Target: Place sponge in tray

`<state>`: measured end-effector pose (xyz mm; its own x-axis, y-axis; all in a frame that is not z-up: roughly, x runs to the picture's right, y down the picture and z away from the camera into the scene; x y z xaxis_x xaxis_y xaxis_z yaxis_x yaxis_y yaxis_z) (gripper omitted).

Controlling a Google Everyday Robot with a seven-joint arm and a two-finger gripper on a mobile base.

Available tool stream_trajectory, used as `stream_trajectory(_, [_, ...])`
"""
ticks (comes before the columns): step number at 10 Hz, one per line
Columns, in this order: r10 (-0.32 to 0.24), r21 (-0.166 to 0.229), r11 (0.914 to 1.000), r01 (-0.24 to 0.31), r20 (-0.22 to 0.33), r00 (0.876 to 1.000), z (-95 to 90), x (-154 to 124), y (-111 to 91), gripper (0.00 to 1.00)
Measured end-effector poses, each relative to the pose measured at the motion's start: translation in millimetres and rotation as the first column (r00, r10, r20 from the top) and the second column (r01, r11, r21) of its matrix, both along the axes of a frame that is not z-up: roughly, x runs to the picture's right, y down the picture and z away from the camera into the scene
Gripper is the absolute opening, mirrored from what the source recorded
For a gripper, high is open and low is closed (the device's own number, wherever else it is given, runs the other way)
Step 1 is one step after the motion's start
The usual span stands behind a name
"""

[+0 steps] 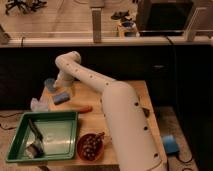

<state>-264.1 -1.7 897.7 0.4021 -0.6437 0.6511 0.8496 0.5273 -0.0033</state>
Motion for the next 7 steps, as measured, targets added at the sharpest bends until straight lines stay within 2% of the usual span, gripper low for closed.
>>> stream_trajectory(7, [0.005,-0.002,1.0,-0.005,-0.002,1.0,7.3,-1.1,5.2,0.8])
